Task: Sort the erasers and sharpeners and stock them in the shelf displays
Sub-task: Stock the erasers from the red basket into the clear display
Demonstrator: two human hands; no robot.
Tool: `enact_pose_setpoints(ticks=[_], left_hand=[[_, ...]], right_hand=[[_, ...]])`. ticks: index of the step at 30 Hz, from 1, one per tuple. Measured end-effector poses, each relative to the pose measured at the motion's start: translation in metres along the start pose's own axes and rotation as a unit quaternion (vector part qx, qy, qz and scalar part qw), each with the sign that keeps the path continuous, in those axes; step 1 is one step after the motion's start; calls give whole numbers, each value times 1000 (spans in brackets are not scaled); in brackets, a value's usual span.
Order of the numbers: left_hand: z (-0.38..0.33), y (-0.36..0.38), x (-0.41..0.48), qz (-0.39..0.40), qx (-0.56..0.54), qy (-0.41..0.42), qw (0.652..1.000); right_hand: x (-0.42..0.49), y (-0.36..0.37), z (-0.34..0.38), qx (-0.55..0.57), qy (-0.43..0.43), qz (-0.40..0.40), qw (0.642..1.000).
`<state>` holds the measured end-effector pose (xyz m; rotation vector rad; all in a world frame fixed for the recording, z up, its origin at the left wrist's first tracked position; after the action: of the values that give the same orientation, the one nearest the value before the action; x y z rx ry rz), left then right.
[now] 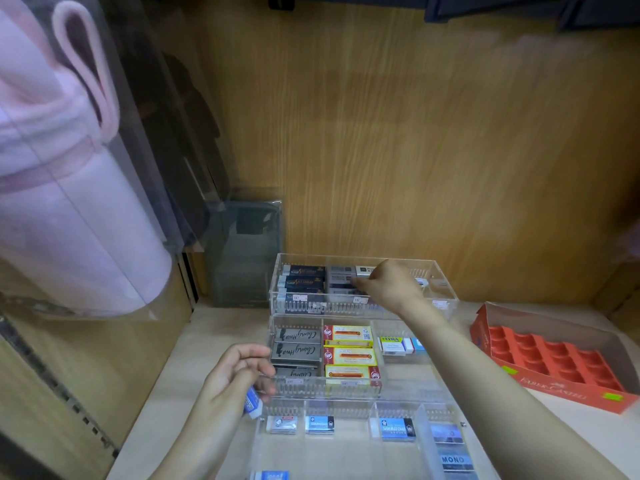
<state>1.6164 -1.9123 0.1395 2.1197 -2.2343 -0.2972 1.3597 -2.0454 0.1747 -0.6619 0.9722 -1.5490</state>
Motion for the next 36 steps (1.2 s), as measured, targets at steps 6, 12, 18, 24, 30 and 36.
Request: enact_pose_setpoints(ticks=[6,12,18,24,30,36], left_hand=[[-3,0,-1,0,4,2,1000],[-4,4,-2,3,4,-3,1000],[-6,6,-2,1,2,-3,1000],[-6,6,-2,2,2,0,1000],[-7,7,-1,3,-1,3,1000],[-6,7,1,5,-2,5,1000]], right_hand=[[1,13,-5,41,35,95,994],[-10,6,2,16,79,-38,996],[-20,3,6,-27,40,-110,993],[-17,3,7,51,-11,71,996],[-13,2,13,44,45,181,981],[-7,2,6,79,96,143,982]])
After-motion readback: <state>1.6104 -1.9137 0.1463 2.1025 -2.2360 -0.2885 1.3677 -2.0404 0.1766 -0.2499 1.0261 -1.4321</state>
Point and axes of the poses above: each hand's wrist, its own x-axis towards the middle knuckle, its own y-axis out of the palm, z = x × y, the point moved 8 cm from there along x, towards the middle knuckle, and after that the axes turned 4 degrees about z, right-handed, at the moved point
